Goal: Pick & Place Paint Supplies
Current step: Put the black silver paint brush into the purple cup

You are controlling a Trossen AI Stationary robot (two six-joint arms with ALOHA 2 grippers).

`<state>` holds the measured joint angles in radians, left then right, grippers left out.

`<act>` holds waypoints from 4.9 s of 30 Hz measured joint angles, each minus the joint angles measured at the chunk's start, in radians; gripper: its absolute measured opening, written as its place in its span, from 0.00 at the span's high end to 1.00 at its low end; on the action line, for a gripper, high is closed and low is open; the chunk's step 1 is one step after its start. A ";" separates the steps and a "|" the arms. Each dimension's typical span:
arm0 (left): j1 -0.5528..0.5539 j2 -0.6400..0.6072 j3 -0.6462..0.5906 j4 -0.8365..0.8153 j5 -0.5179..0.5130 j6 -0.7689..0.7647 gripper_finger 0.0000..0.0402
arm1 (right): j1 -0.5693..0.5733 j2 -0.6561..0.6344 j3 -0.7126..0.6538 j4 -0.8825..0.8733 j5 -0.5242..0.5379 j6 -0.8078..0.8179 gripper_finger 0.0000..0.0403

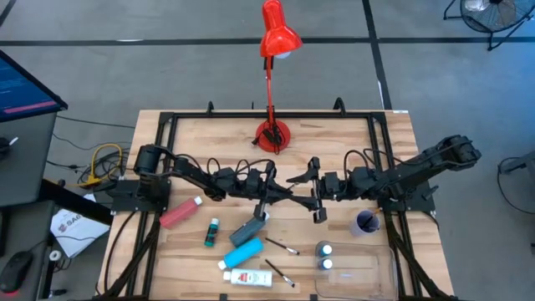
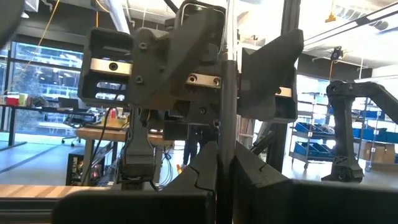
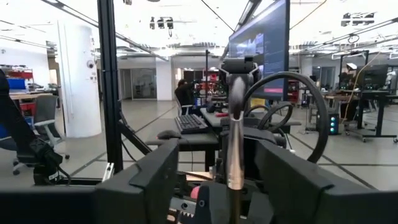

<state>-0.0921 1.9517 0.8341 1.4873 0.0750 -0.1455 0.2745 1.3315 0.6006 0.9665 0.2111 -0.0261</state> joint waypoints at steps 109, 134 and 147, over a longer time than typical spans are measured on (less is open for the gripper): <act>-0.086 -0.362 0.000 -0.789 -0.366 0.167 0.51 | 1.190 -0.992 -0.247 -1.410 0.983 0.543 0.97; -0.084 -0.362 0.000 -0.791 -0.366 0.167 0.51 | 1.225 -0.789 -0.307 -1.531 0.978 0.977 0.97; -0.082 -0.362 0.000 -0.792 -0.366 0.167 0.51 | 1.229 -0.789 -0.307 -1.535 0.992 0.977 0.95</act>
<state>-0.1741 1.5894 0.8341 0.6952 -0.2915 0.0216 1.5032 0.5423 0.2932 -0.5682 1.2033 0.9512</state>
